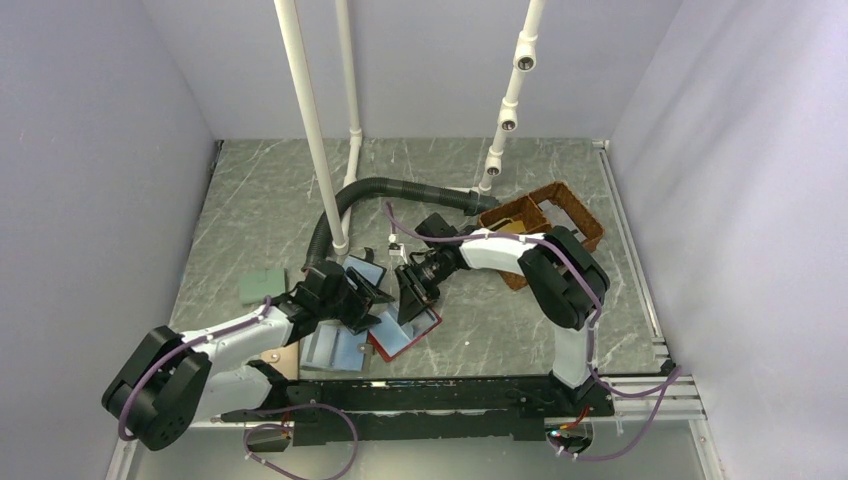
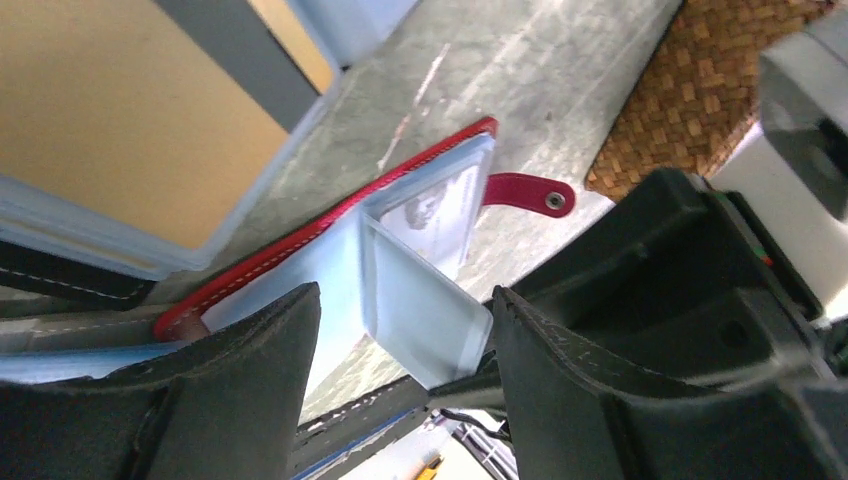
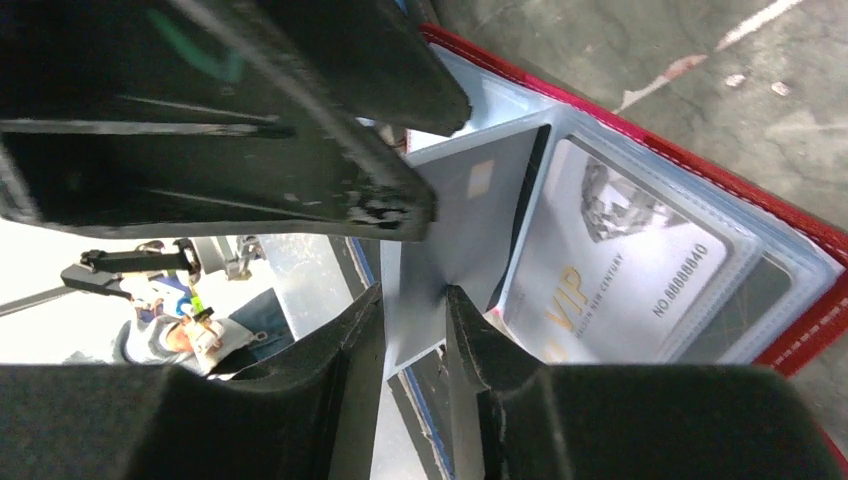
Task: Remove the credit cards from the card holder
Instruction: Remove the credit card from the card holder.
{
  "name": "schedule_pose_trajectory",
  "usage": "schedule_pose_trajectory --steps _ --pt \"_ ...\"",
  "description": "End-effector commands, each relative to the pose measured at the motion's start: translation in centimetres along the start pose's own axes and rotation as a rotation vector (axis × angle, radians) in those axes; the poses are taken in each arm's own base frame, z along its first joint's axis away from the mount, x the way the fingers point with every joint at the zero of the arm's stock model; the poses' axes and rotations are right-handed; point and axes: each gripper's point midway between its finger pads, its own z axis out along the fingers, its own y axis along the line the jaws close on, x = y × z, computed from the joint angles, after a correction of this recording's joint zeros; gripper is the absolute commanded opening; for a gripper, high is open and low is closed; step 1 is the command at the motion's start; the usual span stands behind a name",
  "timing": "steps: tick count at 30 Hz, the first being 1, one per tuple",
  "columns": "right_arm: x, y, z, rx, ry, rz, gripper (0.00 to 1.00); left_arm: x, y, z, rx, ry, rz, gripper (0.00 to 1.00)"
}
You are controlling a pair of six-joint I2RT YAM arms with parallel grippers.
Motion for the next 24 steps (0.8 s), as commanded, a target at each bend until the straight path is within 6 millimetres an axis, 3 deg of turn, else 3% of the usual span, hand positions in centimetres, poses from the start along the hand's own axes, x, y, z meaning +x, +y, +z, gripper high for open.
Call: schedule_pose_trajectory --steps 1,11,14,16,21,24 --pt "-0.8 2.1 0.0 -0.04 0.004 -0.08 0.31 -0.5 -0.6 0.4 -0.023 -0.014 -0.045 0.68" --pt "-0.3 3.0 0.3 -0.061 0.026 -0.109 0.35 -0.2 0.5 0.5 -0.067 -0.001 -0.083 0.62" --pt "-0.3 2.9 0.2 -0.055 0.027 -0.119 0.35 -0.1 0.7 0.5 -0.069 0.002 -0.087 0.49" --pt "-0.3 2.8 0.1 -0.043 0.025 -0.13 0.36 -0.1 1.0 0.6 -0.078 0.006 -0.088 0.47" --pt "-0.2 2.3 -0.2 0.0 0.022 -0.159 0.36 0.3 1.2 0.7 -0.086 0.027 -0.076 0.31" --pt "-0.4 1.9 -0.7 0.03 0.012 -0.178 0.36 0.4 1.3 0.4 -0.096 0.032 -0.052 0.28"
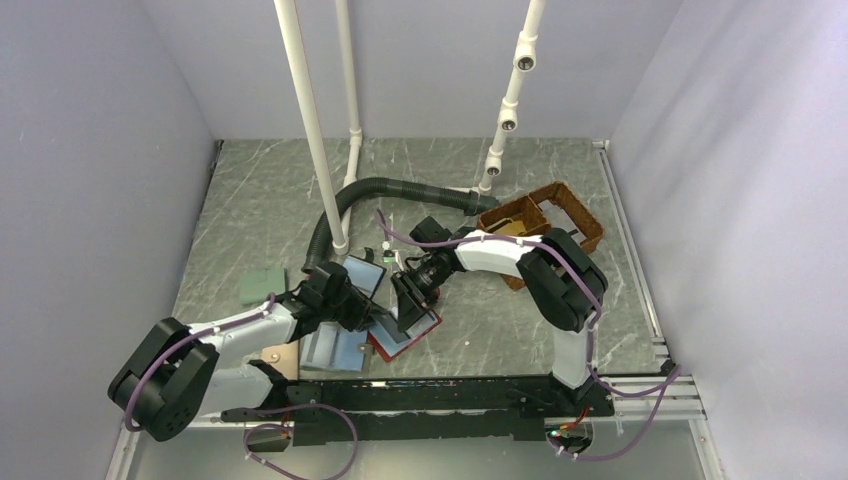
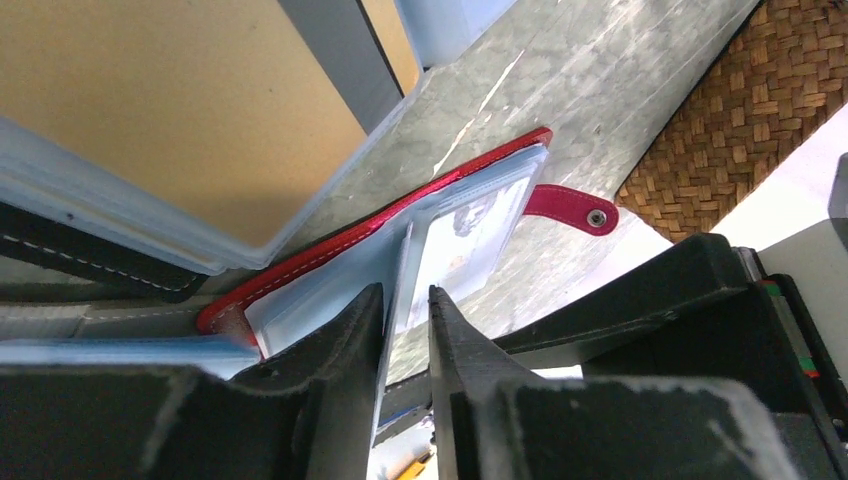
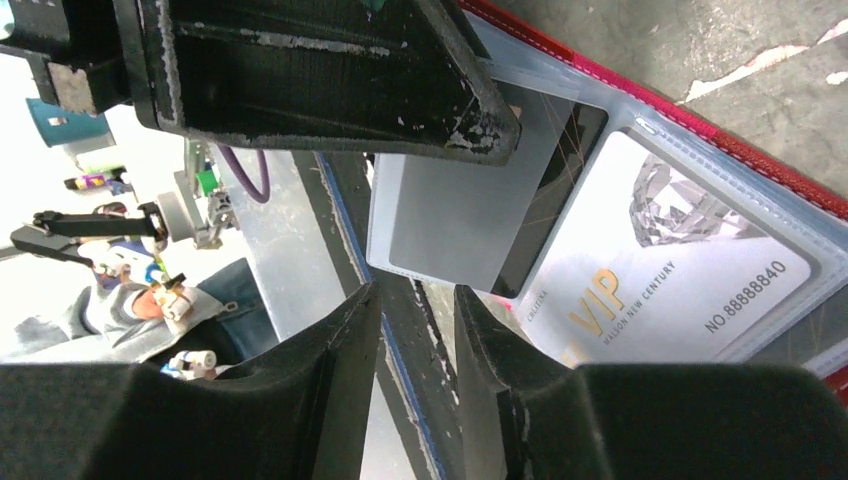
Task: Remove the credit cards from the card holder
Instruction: Remove the credit card from the card holder.
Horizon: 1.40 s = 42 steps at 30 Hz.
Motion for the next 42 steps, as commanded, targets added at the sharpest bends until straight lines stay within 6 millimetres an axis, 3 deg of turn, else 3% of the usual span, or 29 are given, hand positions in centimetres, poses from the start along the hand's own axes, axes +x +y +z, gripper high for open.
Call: schedule_pose_trajectory --steps 1,5,11,22,26,27,28,32,38,42 --pt "-1.5 0.9 -1.7 0.036 -0.046 -0.1 0.36 0.1 -0.7 -0.5 0.004 0.011 0.04 0.26" --pt "-1.8 0.4 -2.3 0.041 -0.057 -0.108 0.35 0.3 -0.1 -1.1 -0.018 0.018 0.121 0.27" --pt "-1.8 0.4 -2.3 0.029 -0.05 -0.11 0.35 1.3 -1.0 -1.4 0.074 0.063 0.138 0.36" --pt "-1.8 0.3 -2.3 0.022 -0.048 -0.096 0.35 1.5 -0.6 -2.2 0.129 0.058 0.086 0.33" --pt "-1.8 0.7 -2.3 0.007 -0.047 -0.099 0.35 1.6 -0.4 -1.7 0.133 0.067 0.098 0.19" --pt "-1.8 0.8 -2.4 0.001 -0.047 -0.102 0.35 1.6 -0.5 -1.6 0.148 0.068 0.111 0.05" --pt "-1.8 1.0 -2.4 -0.007 -0.047 -0.107 0.35 1.6 -0.7 -1.5 0.174 0.069 0.133 0.0" --pt "-1.5 2.4 -3.6 -0.085 -0.049 -0.202 0.36 1.8 -2.5 -2.3 0.285 0.056 0.289 0.0" --pt "-1.8 5.7 -7.8 -0.235 -0.159 -0.303 0.46 2.0 -6.5 -6.0 0.496 -0.047 0.628 0.0" --pt "-1.9 6.6 -9.4 -0.298 -0.204 -0.319 0.47 2.5 -8.5 -7.9 0.605 -0.083 0.763 0.0"
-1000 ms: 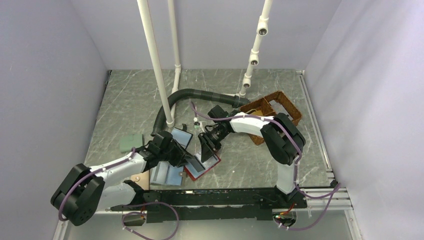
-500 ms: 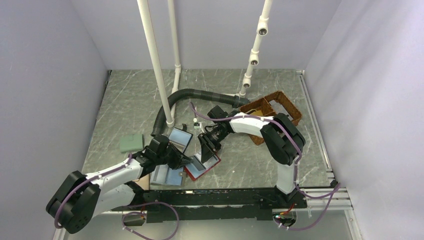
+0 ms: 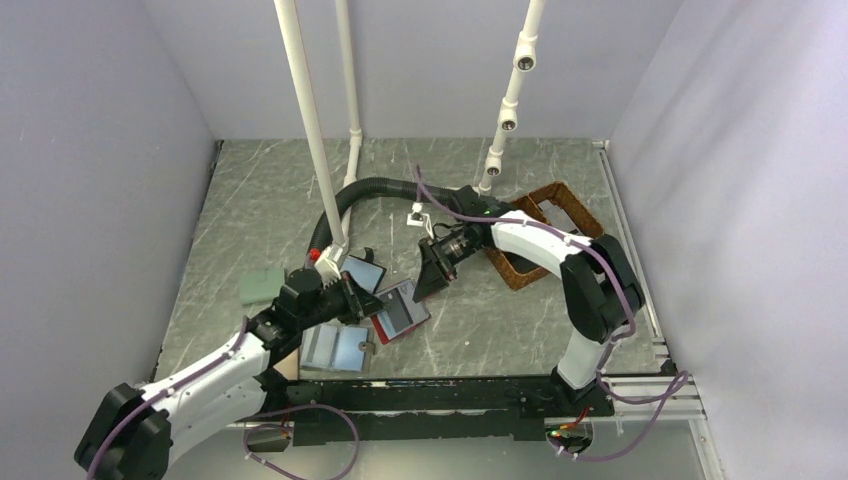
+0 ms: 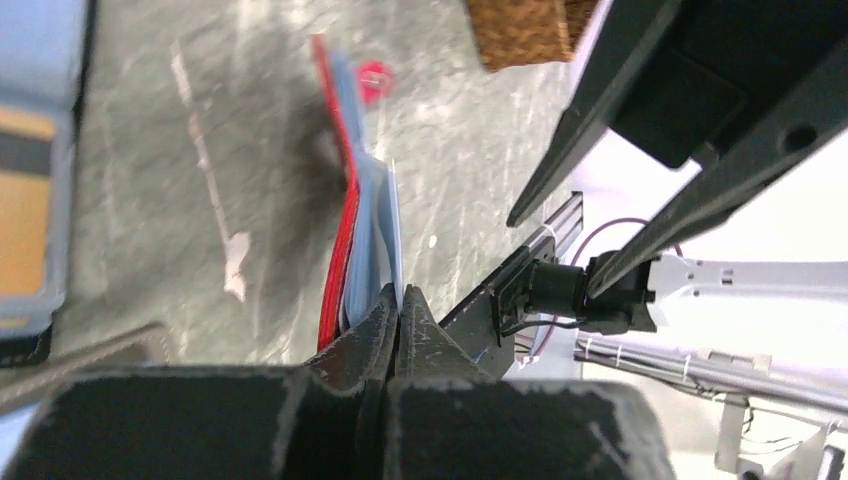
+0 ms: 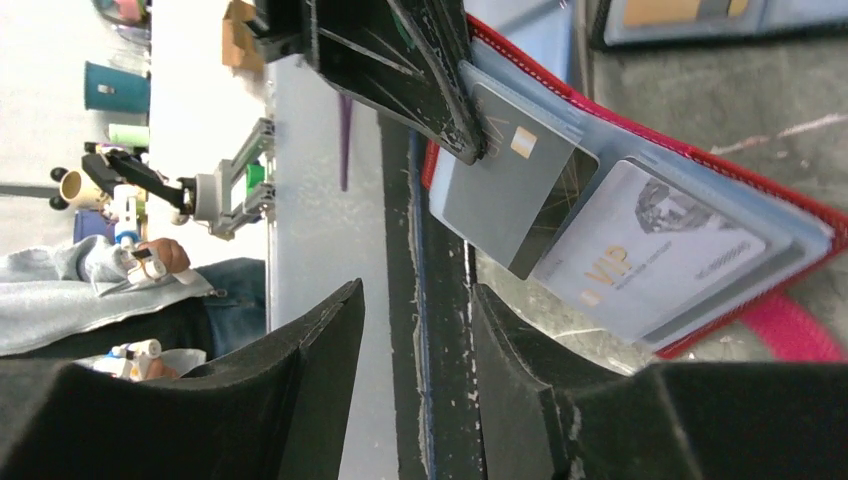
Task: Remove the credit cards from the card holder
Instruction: Remove the credit card from the card holder.
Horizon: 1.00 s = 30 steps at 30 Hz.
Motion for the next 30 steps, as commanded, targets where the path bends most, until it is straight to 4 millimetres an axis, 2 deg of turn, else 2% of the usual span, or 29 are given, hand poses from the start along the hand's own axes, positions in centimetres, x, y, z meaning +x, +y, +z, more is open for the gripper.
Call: schedule_pose_trajectory --steps 1,4,8,16,25,30 --pt "-1.2 3.5 -2.1 -0.145 -0.081 -0.104 0.47 -2.2 -5.5 -1.0 0.204 -0.072 0.264 0.0" --pt "-1.5 3.9 -2.8 -0.165 -0.11 -0.106 0.48 -2.5 -7.0 -1.2 0.265 -0.079 0.302 0.0" --pt "-1.4 3.2 -3.0 -0.141 -0.123 -0.095 0.49 -2.9 -8.5 -1.0 0.319 -0.086 0.333 0.0" --pt "-1.3 2.1 -2.9 -0.113 -0.114 -0.09 0.49 -3.1 -10.4 -0.8 0.399 -0.077 0.354 0.0" --pt "-1.2 0.6 -4.0 -0.029 -0.13 -0.121 0.5 -2.7 -11.0 -1.0 0.453 -0.07 0.341 0.0" --pt "-1.3 0.8 -3.9 -0.047 -0.133 -0.117 0.5 -2.6 -11.5 -0.9 0.474 -0.056 0.343 0.0"
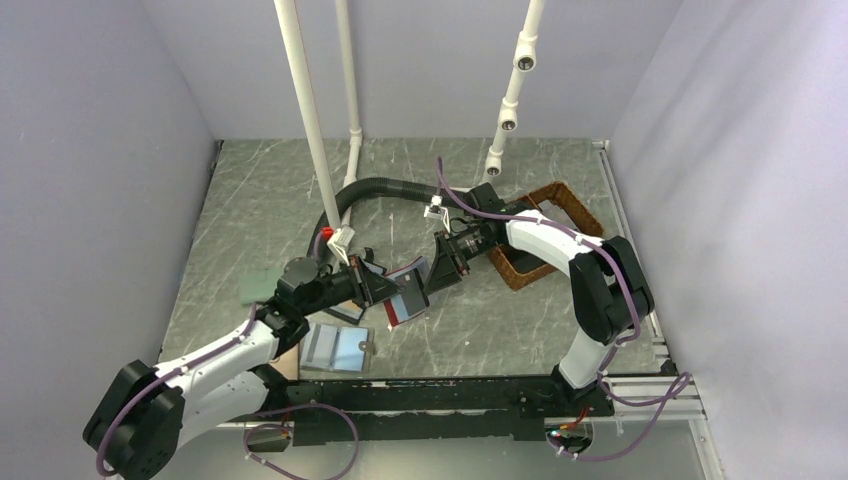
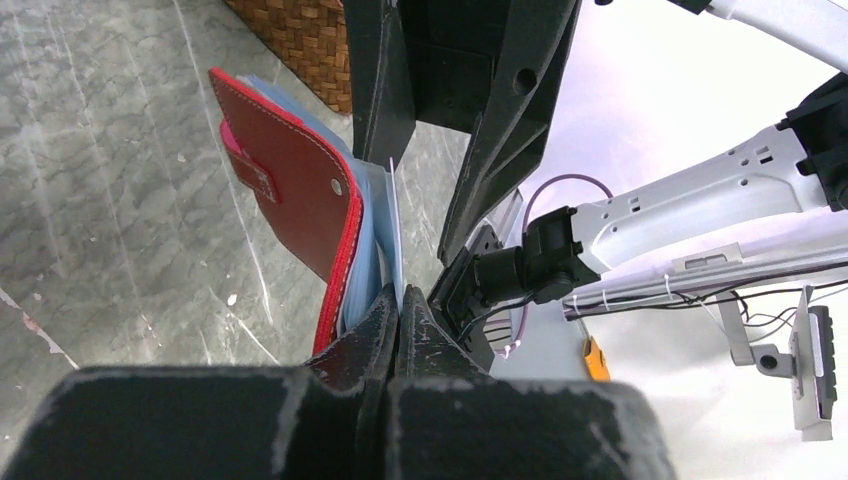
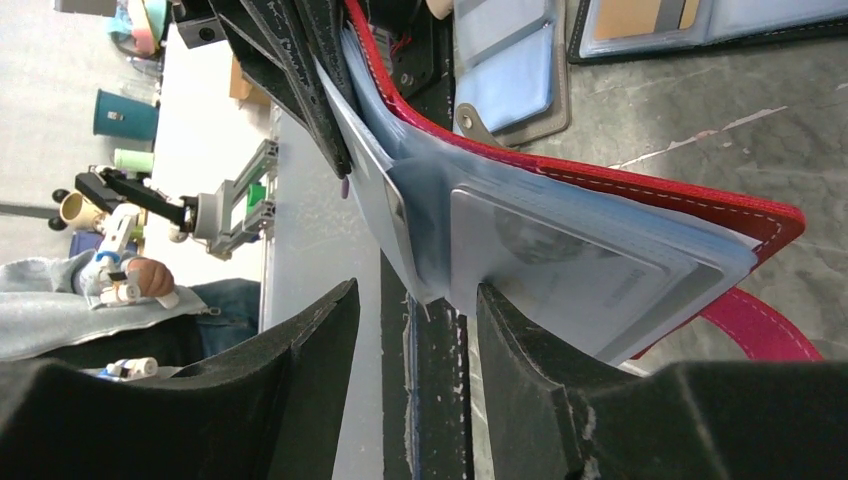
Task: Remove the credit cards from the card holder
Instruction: Remove the credit card from the card holder.
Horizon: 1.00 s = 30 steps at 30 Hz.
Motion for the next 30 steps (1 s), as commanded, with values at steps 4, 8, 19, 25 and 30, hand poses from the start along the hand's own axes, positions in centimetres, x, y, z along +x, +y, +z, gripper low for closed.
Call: schedule_pose_trajectory --steps 4,8,19,25,30 --pt "-0.7 1.8 0.0 -0.076 -0.021 -0.068 0.48 -1.8 -3.2 0.6 0.127 -0.043 0.043 0.0" --pt "-0.7 2.8 0.2 -0.127 -0.026 -0.067 0.41 -1.9 -3.2 0.9 0.128 -0.045 0.042 0.0" --pt "-0.5 1.9 -0.3 -0.094 -0.041 -0.047 0.0 -1.1 -1.4 -0.5 0.043 -0.078 -0.011 0.01" --pt "-0.4 1.8 -0.4 -0.097 -0.043 -0.046 0.0 -0.7 -1.3 -1.5 0.039 -0.099 -0.032 0.07" --pt "-0.3 1.6 -0.4 -0.087 -0.039 -0.05 0.0 -0.5 -1.5 -2.1 0.044 -0.104 -0.024 0.0"
